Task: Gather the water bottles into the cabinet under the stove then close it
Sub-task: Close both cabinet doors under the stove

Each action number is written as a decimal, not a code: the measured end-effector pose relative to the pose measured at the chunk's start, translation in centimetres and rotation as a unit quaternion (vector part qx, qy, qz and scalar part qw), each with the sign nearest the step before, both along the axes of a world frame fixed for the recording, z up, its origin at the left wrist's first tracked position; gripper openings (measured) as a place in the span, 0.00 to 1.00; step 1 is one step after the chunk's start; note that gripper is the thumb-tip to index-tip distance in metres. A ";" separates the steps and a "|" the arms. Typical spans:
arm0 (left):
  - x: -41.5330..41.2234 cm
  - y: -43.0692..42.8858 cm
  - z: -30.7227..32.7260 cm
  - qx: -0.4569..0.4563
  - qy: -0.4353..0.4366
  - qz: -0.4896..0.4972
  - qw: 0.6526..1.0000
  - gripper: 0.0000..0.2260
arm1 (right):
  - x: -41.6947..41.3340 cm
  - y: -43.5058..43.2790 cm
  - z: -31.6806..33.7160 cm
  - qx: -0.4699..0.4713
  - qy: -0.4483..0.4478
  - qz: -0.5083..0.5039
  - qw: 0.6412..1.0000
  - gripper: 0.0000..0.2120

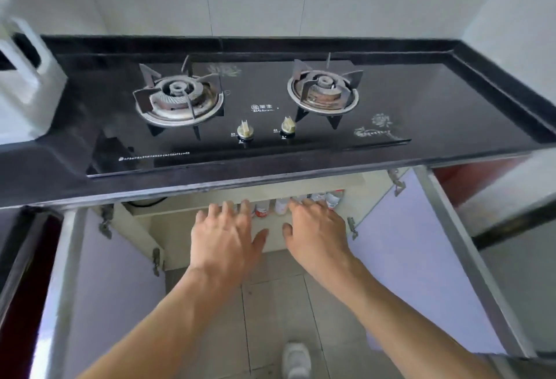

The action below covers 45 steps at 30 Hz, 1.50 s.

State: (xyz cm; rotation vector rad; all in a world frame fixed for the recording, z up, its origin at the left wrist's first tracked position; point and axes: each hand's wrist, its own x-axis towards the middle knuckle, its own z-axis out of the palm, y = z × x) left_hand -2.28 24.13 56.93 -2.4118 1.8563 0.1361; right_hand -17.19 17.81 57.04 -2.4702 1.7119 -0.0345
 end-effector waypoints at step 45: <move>20.9 33.0 14.3 -0.015 -0.024 -0.095 0.995 0.38 | 13.3 33.8 13.2 -0.001 -0.104 0.090 0.990 0.30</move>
